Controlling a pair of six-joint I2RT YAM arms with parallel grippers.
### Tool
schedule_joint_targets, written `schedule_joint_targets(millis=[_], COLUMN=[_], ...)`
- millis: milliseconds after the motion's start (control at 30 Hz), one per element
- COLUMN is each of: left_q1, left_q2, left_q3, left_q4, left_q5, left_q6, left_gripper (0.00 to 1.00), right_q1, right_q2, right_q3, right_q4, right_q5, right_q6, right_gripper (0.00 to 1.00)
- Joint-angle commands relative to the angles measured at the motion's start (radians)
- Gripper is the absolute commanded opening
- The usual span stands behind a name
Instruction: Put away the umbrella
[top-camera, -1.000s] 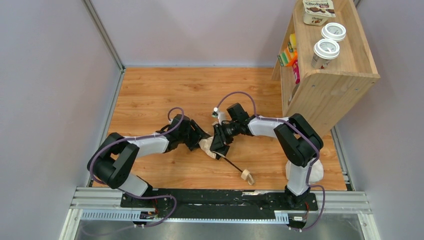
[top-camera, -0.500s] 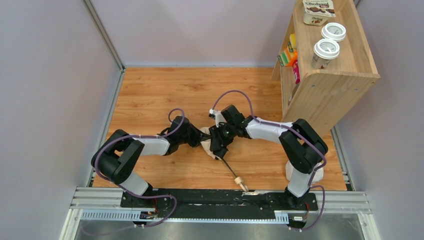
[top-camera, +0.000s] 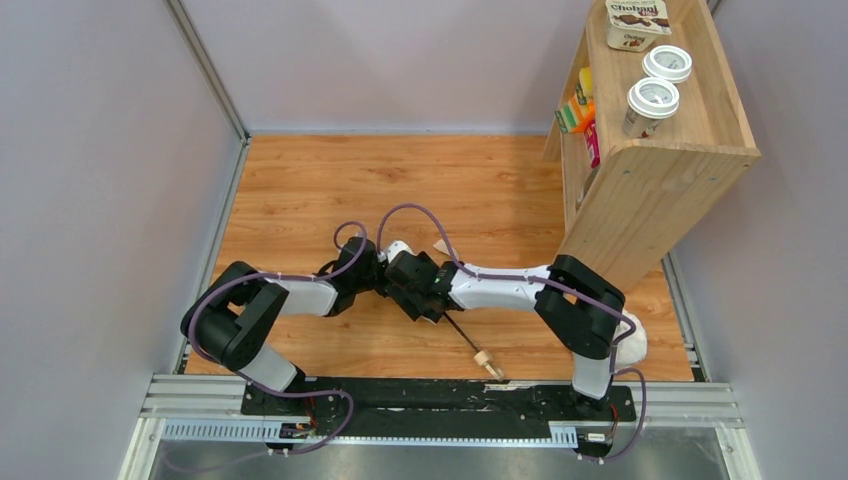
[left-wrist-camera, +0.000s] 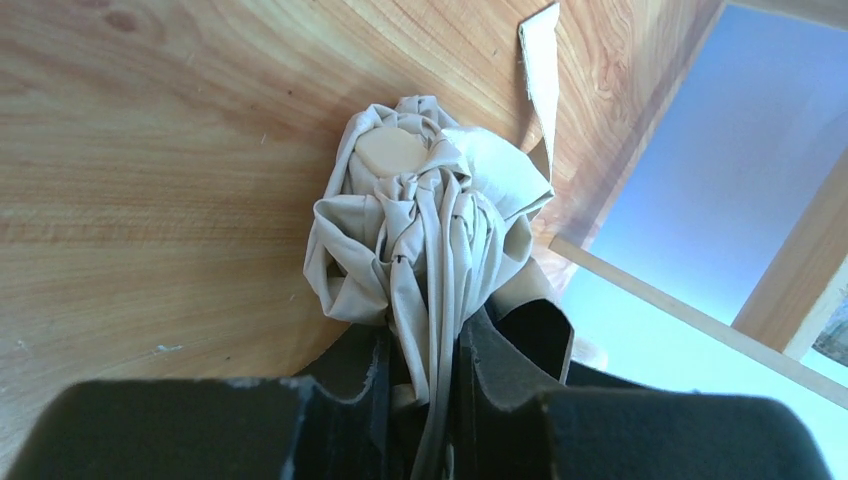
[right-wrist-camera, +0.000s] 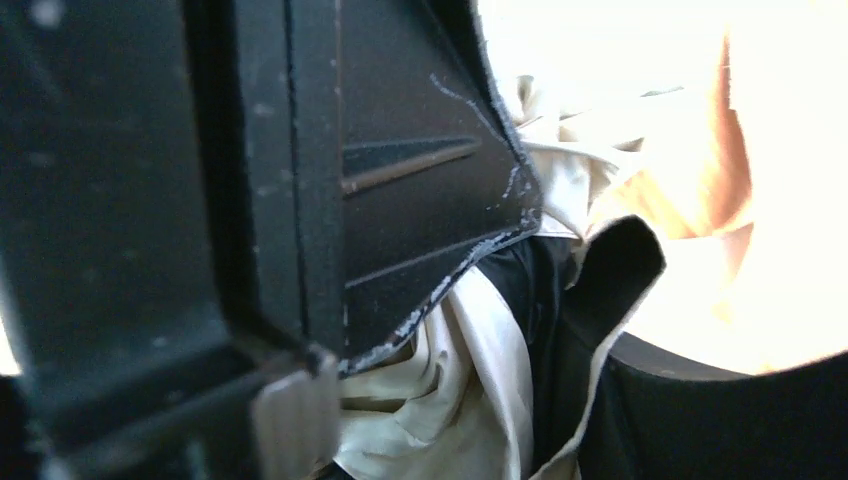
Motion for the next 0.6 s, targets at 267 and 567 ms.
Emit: schedule_joint_targets(millis=[267,567], left_q1=[-0.025,-0.025], left_q2=[-0.020,-0.177], left_q3=[-0.068,0.015], left_q4=[-0.146,-0.394], left_q5=[0.006,-0.115], left_q6=[-0.009,0.163], left_gripper=[0.00,0.76], right_q1=[-0.022,-0.237], right_q2=[0.037,-0.074], right_q3=[-0.060,-0.140], right_q4=[0.142,0.219], right_q5=[0.194,-0.548], right_q6=[-0.026,-0.031], right_gripper=[0.00,0.00])
